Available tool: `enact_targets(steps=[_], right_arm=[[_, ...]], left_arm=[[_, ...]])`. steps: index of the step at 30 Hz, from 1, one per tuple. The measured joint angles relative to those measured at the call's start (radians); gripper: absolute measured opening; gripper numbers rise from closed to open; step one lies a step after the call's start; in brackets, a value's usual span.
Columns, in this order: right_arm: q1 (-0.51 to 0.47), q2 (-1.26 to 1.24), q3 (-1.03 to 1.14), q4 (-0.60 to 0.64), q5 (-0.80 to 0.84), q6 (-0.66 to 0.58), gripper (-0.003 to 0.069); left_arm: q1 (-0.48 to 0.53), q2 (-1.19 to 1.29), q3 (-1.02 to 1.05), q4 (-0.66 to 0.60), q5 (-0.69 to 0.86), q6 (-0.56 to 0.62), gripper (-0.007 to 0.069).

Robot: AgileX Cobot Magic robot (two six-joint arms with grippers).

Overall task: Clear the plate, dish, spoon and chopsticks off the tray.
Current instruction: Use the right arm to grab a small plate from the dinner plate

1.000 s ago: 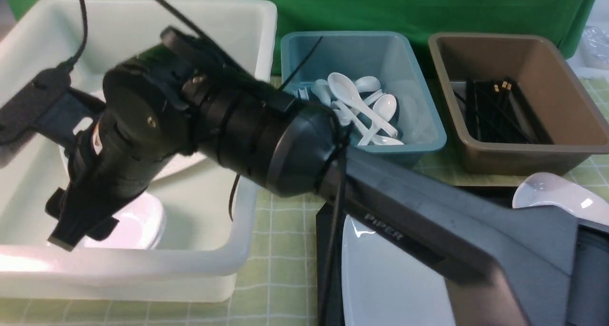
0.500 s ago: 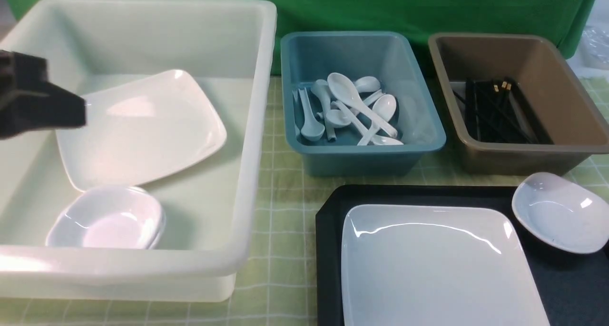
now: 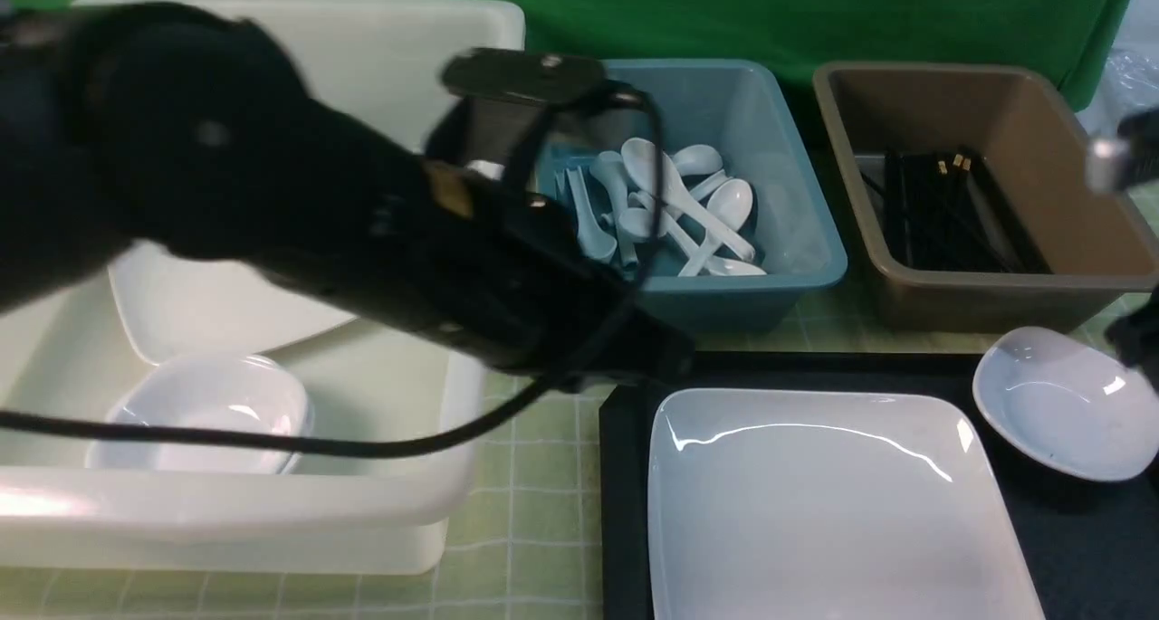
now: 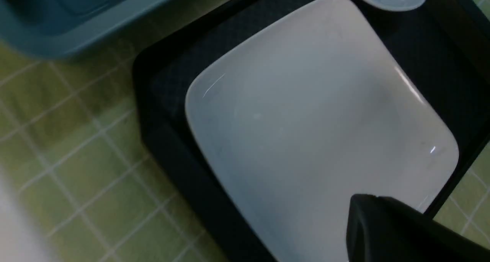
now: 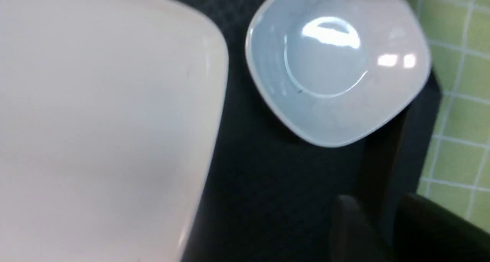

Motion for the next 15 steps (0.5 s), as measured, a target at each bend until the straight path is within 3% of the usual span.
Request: enact_targets(steps=[1, 5, 15], right_arm=[[-0.001, 0.001, 0.093, -0.015, -0.099, 0.007, 0.033], [-0.001, 0.02, 0.256, -0.091, -0.343, 0.059, 0.0419], [-0.001, 0.155, 0.315, -0.135, -0.53, 0.075, 0.0433]], left_arm=[[-0.033, 0.066, -0.049, 0.0, -0.043, 0.006, 0.0001], [-0.063, 0.166, -0.112, -0.005, -0.12, 0.027, 0.0001], [-0.065, 0.253, -0.123, -0.032, -0.203, 0.056, 0.0002]])
